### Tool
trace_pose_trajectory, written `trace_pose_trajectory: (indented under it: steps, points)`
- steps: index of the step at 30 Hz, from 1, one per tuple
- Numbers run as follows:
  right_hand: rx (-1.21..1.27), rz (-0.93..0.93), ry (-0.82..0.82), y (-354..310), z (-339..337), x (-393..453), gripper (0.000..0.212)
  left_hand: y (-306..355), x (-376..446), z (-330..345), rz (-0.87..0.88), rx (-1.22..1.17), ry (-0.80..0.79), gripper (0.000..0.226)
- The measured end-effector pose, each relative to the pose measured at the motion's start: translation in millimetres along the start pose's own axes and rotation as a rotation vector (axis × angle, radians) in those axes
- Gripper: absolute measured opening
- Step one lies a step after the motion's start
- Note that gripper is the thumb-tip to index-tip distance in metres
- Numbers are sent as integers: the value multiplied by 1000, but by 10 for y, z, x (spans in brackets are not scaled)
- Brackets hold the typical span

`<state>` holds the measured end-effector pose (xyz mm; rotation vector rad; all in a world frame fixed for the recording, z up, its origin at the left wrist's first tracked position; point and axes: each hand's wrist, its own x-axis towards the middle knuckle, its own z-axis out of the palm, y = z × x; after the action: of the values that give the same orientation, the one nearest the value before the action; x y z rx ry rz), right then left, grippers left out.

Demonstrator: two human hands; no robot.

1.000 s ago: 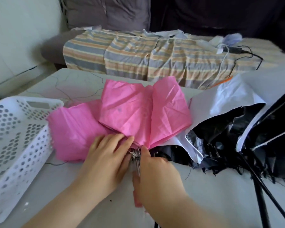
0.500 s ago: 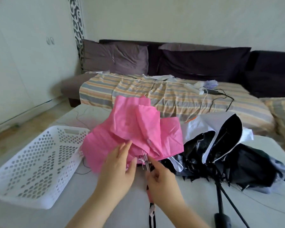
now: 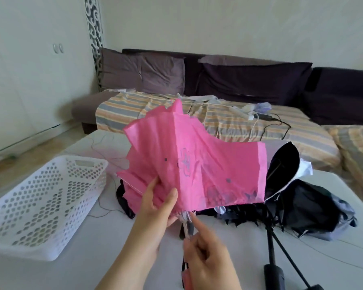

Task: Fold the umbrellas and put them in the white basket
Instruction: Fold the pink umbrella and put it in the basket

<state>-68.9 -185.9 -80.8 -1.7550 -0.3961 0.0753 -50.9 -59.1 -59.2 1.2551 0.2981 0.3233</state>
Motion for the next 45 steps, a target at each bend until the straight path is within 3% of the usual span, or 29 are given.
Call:
trace_pose_trajectory:
  steps: [4, 8, 13, 15, 18, 20, 23, 25, 27, 31, 34, 37, 39, 41, 45]
  points:
    - [-52, 39, -28, 35, 97, 29, 55, -17, 119, -1, -20, -186, -35, 75]
    - [-103, 63, -91, 42, 87, 68, 44, -116, 180, -20, -12, -94, -17, 59]
    - [-233, 42, -179, -78, -10, 77, 49, -122, 179, -41, -32, -151, 20, 61]
    - [-317, 31, -102, -123, -161, 101, 40, -149, 139, -41, -37, -126, 30, 63]
    - [-263, -107, 236, -113, -408, 150, 28, -153, 34, -32, -51, -130, 5, 62]
    - [-196, -147, 273, -80, -479, 227, 24, -163, -57, 0, -67, -138, -25, 62]
    - [-126, -19, 94, -41, -426, 290, 42, -177, -235, 84, -62, -106, -131, 57]
    - [-13, 76, 55, -50, -367, 306, 70, -151, -356, 163, -39, -67, -219, 46]
    - [154, 171, 58, -105, -381, 321, 80, -135, -422, 211, -25, -50, -266, 36]
    - [272, 303, -15, -134, -446, 304, 54, -153, -451, 184, 30, 141, -323, 36]
    - [318, 348, -9, -121, -438, 287, 65, -104, -469, 212, 125, 434, -410, 62]
    - [458, 324, -6, -124, -434, 262, 38, 16, -513, 276, 176, 625, -421, 85]
    - [520, 308, 22, -99, -389, 258, 42, -4, -506, 271, 211, 714, -330, 94]
    - [545, 323, 63, -57, -344, 252, 56, -71, -475, 242, 230, 665, -270, 86]
    - [537, 326, 170, 53, -326, 283, 24, -258, -432, 180, 309, 606, -171, 44]
